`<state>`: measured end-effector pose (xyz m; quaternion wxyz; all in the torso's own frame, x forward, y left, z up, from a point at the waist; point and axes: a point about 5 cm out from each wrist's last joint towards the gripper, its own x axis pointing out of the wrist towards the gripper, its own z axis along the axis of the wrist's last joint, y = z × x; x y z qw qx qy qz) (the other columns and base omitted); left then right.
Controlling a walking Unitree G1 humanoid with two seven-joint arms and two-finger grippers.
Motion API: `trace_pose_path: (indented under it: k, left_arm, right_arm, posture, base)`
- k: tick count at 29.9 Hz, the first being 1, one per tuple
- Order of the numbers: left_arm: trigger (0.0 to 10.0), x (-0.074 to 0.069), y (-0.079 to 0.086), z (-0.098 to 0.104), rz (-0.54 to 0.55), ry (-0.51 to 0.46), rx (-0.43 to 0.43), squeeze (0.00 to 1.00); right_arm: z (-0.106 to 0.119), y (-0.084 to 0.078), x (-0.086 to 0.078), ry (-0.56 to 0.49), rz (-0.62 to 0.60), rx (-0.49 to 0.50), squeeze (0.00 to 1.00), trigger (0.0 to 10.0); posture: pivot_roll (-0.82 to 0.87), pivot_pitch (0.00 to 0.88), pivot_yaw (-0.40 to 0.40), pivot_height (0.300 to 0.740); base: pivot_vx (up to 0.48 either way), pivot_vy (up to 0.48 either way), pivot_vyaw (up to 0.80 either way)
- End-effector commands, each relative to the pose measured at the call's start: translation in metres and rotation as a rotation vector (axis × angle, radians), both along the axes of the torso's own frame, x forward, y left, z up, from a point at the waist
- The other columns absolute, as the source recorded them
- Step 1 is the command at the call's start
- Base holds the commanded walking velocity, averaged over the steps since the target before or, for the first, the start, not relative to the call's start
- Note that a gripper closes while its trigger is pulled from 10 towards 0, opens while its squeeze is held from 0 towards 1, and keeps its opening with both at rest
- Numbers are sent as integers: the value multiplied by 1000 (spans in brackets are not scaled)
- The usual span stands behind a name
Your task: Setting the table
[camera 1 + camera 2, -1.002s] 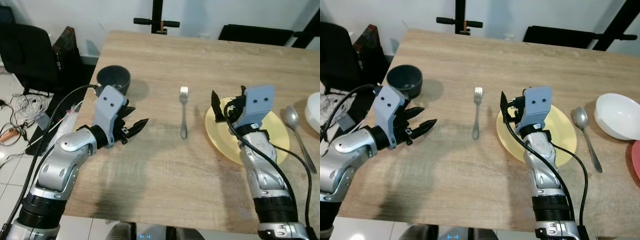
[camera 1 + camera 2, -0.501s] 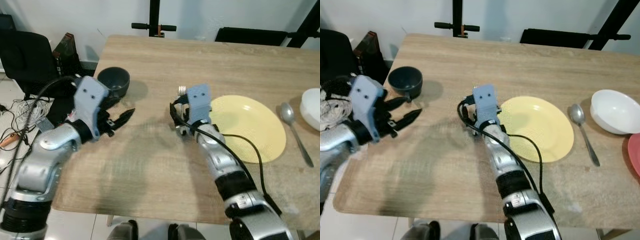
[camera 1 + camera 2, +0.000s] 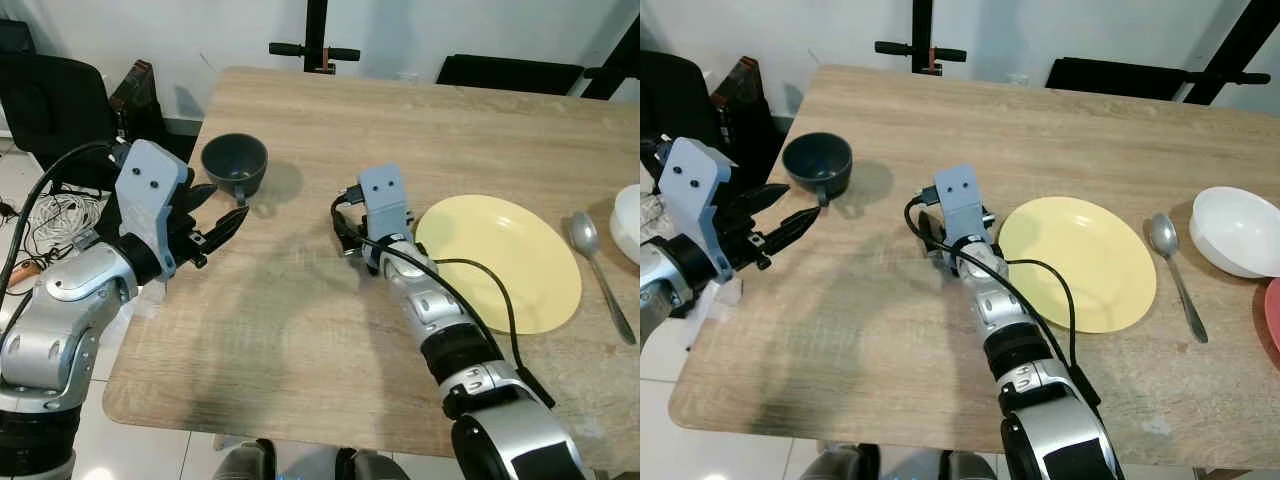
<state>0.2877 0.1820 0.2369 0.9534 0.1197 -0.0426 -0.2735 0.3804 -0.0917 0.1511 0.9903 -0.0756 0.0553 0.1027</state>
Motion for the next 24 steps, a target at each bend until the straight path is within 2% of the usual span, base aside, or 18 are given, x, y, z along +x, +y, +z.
trace_pose_path:
  k: [1, 2, 3, 5, 7, 8, 9, 24]
  left_arm:
    - [10000, -3, -1, -4, -2, 26, 1, 8]
    - [10000, -3, -1, -4, -2, 26, 1, 8]
    - [10000, -3, -1, -5, -2, 32, 0, 8]
    - [10000, -3, -1, -6, -2, 34, -1, 8]
    - [10000, -2, -3, -7, -6, 37, -3, 8]
    - [10000, -2, -3, -7, -6, 37, -3, 8]
    - [10000, -1, -5, -8, -9, 39, -5, 4]
    - [10000, 2, -6, -8, 4, 37, -18, 4]
  right_arm:
    - [-30, -12, -7, 131, -55, 3, 0, 7137]
    - [-30, -12, -7, 131, -55, 3, 0, 7137]
    - [-35, -21, -11, 161, -93, 58, 0, 8314]
    - [-37, -24, -13, 172, -105, 77, 0, 8314]
    - [-41, -26, -16, 192, -105, 90, 0, 4784]
    - [-41, -26, -16, 192, -105, 90, 0, 4784]
    - [-43, -26, -18, 197, -97, 82, 0, 0]
    - [-47, -26, -24, 225, -67, 93, 0, 0]
  posture:
    - [120, 144, 30, 740]
    - [120, 144, 30, 740]
    - [107, 147, 33, 740]
    - [105, 147, 34, 740]
    - [96, 145, 37, 740]
    - [96, 145, 37, 740]
    - [93, 143, 38, 740]
    - [85, 135, 30, 740]
  base:
    - [0, 0, 0]
    - [0, 0, 0]
    - [0, 0, 0]
    - [0, 0, 0]
    - [0, 0, 0]
    - [0, 0, 0]
    - [0, 0, 0]
    - [0, 0, 0]
